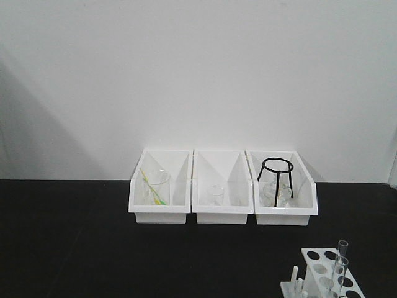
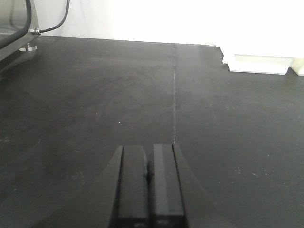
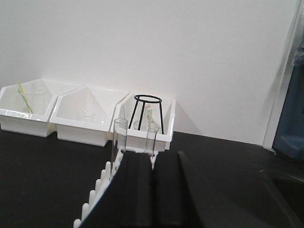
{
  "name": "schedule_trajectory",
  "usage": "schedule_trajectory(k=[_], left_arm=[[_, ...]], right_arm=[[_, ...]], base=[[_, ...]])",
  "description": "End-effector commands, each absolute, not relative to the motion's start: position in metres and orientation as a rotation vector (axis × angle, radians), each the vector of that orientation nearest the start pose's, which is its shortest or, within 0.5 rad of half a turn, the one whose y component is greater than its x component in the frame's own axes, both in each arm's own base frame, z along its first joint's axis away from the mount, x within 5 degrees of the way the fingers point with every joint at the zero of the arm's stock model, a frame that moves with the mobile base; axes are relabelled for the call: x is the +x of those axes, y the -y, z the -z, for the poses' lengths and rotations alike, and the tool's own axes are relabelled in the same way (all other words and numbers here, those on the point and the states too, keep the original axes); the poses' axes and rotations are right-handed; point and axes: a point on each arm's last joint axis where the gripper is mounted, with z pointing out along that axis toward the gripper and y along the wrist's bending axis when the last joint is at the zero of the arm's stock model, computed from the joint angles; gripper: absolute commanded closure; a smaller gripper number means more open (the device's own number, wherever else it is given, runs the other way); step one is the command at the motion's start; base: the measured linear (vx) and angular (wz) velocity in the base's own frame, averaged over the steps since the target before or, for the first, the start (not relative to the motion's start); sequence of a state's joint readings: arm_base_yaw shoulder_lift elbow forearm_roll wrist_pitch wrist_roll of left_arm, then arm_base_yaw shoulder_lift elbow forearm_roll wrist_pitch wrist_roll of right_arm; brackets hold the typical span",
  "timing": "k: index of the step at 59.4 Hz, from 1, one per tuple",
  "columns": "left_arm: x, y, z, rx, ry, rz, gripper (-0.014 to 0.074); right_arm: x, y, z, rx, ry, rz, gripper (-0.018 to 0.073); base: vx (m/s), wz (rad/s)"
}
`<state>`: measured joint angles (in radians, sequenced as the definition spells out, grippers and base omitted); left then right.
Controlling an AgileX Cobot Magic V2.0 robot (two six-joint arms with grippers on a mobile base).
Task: Flip and reinsert test tube from rack
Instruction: 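Drive the base forward toward the white test tube rack on the bench, then reach the right gripper down and close it on a glass test tube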
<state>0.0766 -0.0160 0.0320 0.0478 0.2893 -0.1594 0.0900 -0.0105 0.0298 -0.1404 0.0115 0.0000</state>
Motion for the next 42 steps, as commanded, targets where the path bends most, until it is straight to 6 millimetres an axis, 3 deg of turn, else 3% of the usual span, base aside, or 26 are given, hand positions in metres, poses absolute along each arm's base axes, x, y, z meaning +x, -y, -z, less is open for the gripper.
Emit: schedule_trajectory(k=[1, 28, 42], left_arm=[[0.055, -0.005, -0.186, -0.164, -1.683, 0.028, 0.0603], [0.055, -0.005, -0.186, -0.164, -1.683, 0.028, 0.0603], [0.055, -0.005, -0.186, -0.164, -1.683, 0.028, 0.0603]], right_arm=[[0.055, -0.006, -0.21, -0.175, -1.414, 0.037, 0.0572], [0.053, -0.006, -0.219, -0.102, -1.358, -0.047, 0.0571], [0.062, -0.006, -0.259, -0.096, -1.457, -0.04, 0.0571]], base=[[0.0, -0.01], [0.0, 0.0], [0.0, 0.0]])
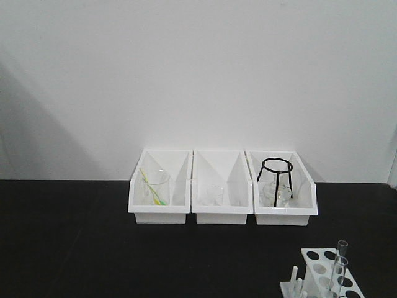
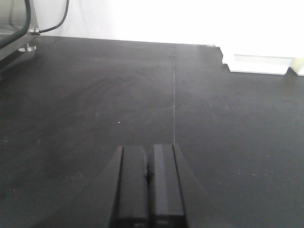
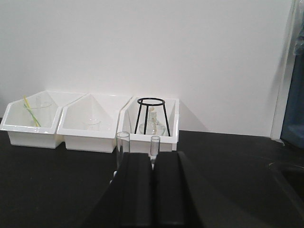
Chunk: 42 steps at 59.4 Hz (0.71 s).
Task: Flip and reinsert test tube from rack
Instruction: 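Reach the right gripper down and close it on a glass test tube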
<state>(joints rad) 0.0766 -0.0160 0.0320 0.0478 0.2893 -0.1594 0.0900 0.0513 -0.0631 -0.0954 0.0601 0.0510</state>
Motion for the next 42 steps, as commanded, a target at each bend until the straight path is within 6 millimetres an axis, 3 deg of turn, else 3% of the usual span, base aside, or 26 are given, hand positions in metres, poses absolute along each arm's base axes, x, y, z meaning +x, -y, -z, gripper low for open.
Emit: schedule_trajectory(k=[1, 10, 26, 35, 42], left_arm=[[0.055, -0.005, -0.186, -0.164, -1.683, 0.028, 0.0603], [0.055, -0.005, -0.186, -0.164, -1.683, 0.028, 0.0603], [0.055, -0.005, -0.186, -0.164, -1.683, 0.028, 0.0603], [0.055, -0.005, -0.186, -0.164, -1.683, 0.028, 0.0603], [0.055, -0.005, -0.186, -0.164, -1.683, 0.028, 0.0603]], right_arm=[[0.064, -0.006, -0.262, -0.096, -1.461, -0.04, 0.0571], [0.083, -0.008, -0.278, -0.102, -1.526, -0.039, 0.0568], [0.12, -0.012, -0.267, -0.118, -1.64, -0.048, 0.0541], [0.138, -0.014, -0.259, -0.124, -1.673, -0.056, 0.0458], [0.15, -0.016, -0.251, -0.128, -1.71, -0.062, 0.033]], base=[[0.0, 0.0], [0.0, 0.0], [0.0, 0.0], [0.0, 0.0], [0.0, 0.0]])
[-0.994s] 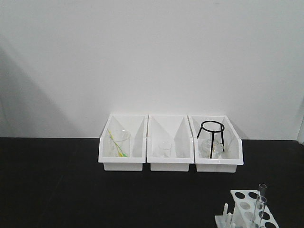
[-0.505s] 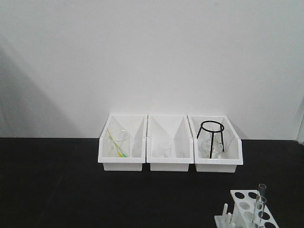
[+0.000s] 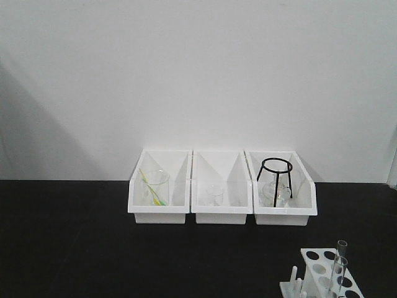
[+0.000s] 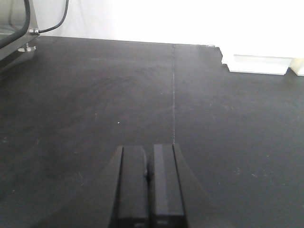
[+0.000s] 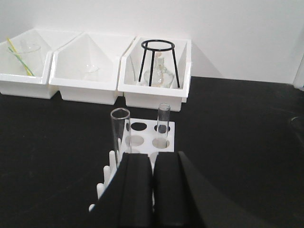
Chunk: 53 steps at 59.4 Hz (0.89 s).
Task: Flip and reinsert test tube from rack
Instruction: 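Reach the right gripper down and close it on a glass test tube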
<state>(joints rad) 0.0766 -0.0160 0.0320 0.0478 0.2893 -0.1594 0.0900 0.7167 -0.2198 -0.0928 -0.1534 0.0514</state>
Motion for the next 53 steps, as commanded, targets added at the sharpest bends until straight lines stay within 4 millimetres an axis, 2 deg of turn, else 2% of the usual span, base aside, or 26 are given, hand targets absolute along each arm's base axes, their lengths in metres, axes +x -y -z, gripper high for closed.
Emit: schedule_trajectory(k=[1, 11, 17, 23, 34, 53], left_arm=[[0.055, -0.005, -0.186, -0.164, -1.683, 0.028, 0.0603], [0.055, -0.005, -0.186, -0.164, -1.683, 0.028, 0.0603], [0.055, -0.005, -0.186, -0.164, -1.683, 0.028, 0.0603], [0.055, -0.005, -0.186, -0.164, -1.683, 0.028, 0.0603], [0.055, -0.005, -0.186, -0.164, -1.683, 0.028, 0.0603], [0.055, -0.005, -0.186, -0.164, -1.683, 0.028, 0.0603]], right_arm=[[0.152, -0.016, -0.25, -0.129, -1.713, -0.063, 0.0304], [0.167, -0.018, -0.243, -0.131, -1.703, -0.075, 0.0134], [0.177, -0.02, -0.237, -0.114, -1.692, -0.106, 0.0092], [0.188, -0.024, -0.23, -0.121, -1.679, -0.138, 0.009], [0.204, -0.037, -0.21, -0.268, -1.668, -0.203, 0.009], [0.234, -0.042, -0.188, -0.261, -1.627, -0.246, 0.009]], base=[[0.0, 0.0], [0.0, 0.0], [0.0, 0.0], [0.0, 0.0], [0.0, 0.0], [0.0, 0.0]])
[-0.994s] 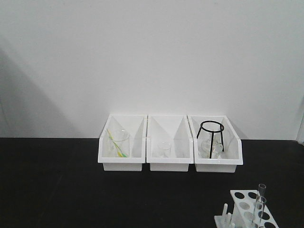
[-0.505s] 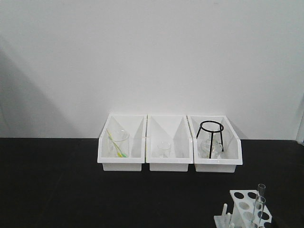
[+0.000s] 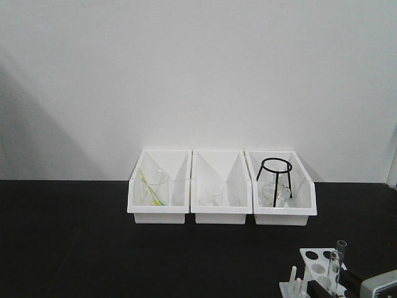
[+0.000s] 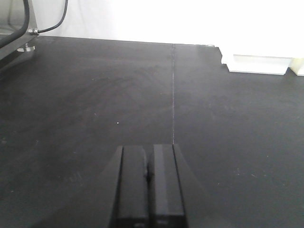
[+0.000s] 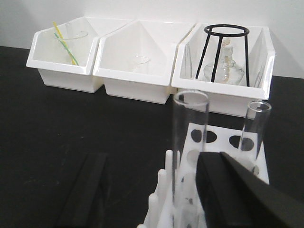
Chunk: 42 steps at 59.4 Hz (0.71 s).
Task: Flip and reinsert test tube from rack
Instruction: 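Reach the right gripper down and close it on a glass test tube, then lift the glass tube out of the rack with the right gripper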
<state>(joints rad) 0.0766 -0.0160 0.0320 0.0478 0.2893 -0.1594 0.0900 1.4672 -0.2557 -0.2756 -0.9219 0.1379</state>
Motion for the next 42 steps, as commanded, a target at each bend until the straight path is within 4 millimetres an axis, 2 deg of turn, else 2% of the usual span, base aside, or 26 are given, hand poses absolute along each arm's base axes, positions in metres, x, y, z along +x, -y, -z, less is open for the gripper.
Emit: schedule_trajectory(k=[1, 8, 28, 42], left_arm=[[0.055, -0.005, -0.186, -0.164, -1.683, 0.028, 0.0603], [0.055, -0.005, -0.186, -0.164, -1.683, 0.028, 0.0603], [0.055, -0.005, -0.186, -0.164, -1.683, 0.028, 0.0603], [0.055, -0.005, -0.186, -0.164, -1.683, 0.028, 0.0603]], right_arm=[[0.237, -0.042, -0.187, -0.26, -1.629, -0.246, 0.009], [0.247, -0.043, -0.185, -0.26, -1.633, -0.246, 0.009], [0.25, -0.036, -0.185, -0.207, -1.63, -0.178, 0.0094], [0.253, -0.038, -0.176, -0.206, -1.623, -0.191, 0.0146]], base=[[0.0, 0.0], [0.0, 0.0], [0.0, 0.0], [0.0, 0.0]])
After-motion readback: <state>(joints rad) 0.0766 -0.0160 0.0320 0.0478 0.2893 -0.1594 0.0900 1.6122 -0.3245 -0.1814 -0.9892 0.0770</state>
